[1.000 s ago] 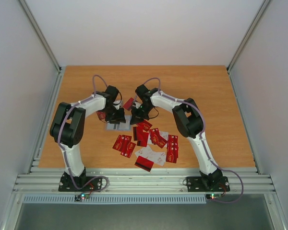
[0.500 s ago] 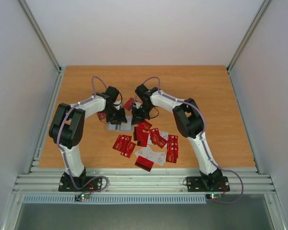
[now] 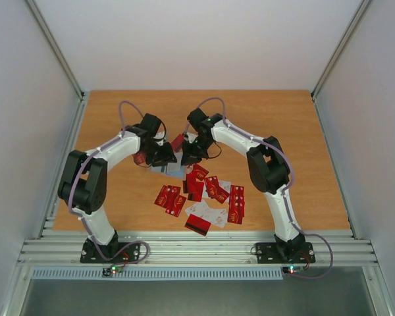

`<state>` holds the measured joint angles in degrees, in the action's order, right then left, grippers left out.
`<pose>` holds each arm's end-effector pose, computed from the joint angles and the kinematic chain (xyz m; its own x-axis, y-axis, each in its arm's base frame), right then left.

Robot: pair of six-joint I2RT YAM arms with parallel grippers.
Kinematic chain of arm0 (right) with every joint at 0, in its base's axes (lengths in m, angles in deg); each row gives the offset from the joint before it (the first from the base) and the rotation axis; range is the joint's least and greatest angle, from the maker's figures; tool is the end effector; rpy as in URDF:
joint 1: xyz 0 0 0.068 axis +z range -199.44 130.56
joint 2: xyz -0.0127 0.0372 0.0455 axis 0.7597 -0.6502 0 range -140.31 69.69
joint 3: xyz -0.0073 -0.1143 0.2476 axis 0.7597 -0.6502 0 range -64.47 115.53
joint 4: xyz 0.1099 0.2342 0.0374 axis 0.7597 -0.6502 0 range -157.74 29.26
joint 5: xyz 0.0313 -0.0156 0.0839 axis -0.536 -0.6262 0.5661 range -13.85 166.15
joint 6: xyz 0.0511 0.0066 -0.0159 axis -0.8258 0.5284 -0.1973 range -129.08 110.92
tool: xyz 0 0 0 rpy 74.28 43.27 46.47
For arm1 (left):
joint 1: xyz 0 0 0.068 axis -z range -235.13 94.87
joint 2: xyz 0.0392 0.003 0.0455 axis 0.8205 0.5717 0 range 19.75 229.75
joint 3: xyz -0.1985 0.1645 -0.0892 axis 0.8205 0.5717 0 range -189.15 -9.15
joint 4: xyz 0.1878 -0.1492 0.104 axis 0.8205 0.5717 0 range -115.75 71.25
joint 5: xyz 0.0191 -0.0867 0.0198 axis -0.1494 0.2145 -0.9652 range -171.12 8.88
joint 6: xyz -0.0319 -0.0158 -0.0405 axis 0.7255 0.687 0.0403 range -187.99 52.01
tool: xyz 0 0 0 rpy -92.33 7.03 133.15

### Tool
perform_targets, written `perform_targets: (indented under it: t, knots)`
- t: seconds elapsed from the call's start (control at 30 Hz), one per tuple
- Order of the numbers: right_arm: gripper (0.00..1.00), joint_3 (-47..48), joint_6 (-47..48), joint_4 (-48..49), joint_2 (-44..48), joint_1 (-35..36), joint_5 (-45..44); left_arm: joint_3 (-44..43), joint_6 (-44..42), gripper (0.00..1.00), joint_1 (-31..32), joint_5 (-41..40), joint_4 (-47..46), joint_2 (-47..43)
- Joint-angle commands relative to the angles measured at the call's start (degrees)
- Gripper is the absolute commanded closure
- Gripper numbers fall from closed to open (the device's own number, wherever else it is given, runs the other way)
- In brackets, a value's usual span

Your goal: Put the credit cards into the card holder

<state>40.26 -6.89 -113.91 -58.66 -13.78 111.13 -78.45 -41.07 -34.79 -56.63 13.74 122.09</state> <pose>0.3585 0.2823 0.1769 -0.7680 -0.5898 -0.2496 -0.6140 0.5671 0.5489 0.3197 -0.1343 0.1865 -0.9935 -0.0709 -0.0886 -0.0187 0.8724 -0.4885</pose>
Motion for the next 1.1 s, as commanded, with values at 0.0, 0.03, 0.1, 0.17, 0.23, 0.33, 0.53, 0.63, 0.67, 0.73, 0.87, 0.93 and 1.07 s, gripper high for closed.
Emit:
perform_targets:
  t: [0.0, 0.03, 0.1, 0.17, 0.23, 0.33, 0.53, 0.63, 0.67, 0.73, 0.87, 0.93, 1.07]
  knots:
    - [0.89, -0.39, -0.63, -0.87, 2.26, -0.42, -0.13, -1.13, -1.73, 0.57, 0.32, -0.14, 1.40, -3.13]
    - [0.88, -0.42, -0.76, -1.33, 2.39, -0.72, -0.51, -1.07, -1.98, 0.57, 0.32, -0.31, 1.62, -3.20]
    - [0.88, -1.11, -1.07, -1.46, 3.02, -1.41, -0.84, -1.22, -2.74, 0.57, 0.24, -0.64, 2.11, -3.09]
    - [0.86, -2.21, -1.54, -1.08, 3.63, -1.87, -0.76, -1.59, -3.43, 0.57, 0.24, -0.73, 2.77, -2.47]
    - [0.84, -2.91, -1.75, -0.69, 3.51, -2.19, -0.31, -1.80, -4.08, 0.57, 0.23, -0.34, 2.91, -1.66]
    - [0.80, -3.01, -1.99, -0.27, 2.80, -2.37, 0.50, -1.63, -4.46, 0.57, 0.17, -0.16, 2.55, -0.57]
    - [0.79, -4.77, -6.99, 6.82, 3.11, -2.46, 7.28, -2.34, -5.56, 0.64, -0.10, -1.62, 2.88, 0.08]
    - [0.79, -6.00, -10.67, 11.07, 2.60, -2.47, 10.32, -2.79, -7.02, 0.73, -0.44, -2.46, 3.45, 0.79]
    - [0.79, -5.98, -11.66, 11.89, 2.15, -2.44, 10.98, -2.93, -7.61, 0.76, -0.55, -2.58, 3.66, 1.29]
    - [0.78, -5.75, -12.99, 13.01, 1.41, -2.44, 11.85, -3.14, -8.43, 0.82, -0.67, -2.69, 3.87, 2.14]
    - [0.78, -4.45, -14.05, 13.21, -0.41, -2.39, 12.11, -3.34, -9.78, 0.92, -0.74, -2.26, 3.67, 4.17]
    - [0.78, -3.67, -14.00, 12.42, -1.30, -2.44, 11.53, -3.55, -10.19, 0.96, -0.73, -2.34, 3.72, 5.01]
    - [0.77, -2.60, -12.95, 9.79, -3.14, -2.40, 9.68, -4.44, -11.45, 0.98, -0.74, -3.60, 4.86, 6.29]
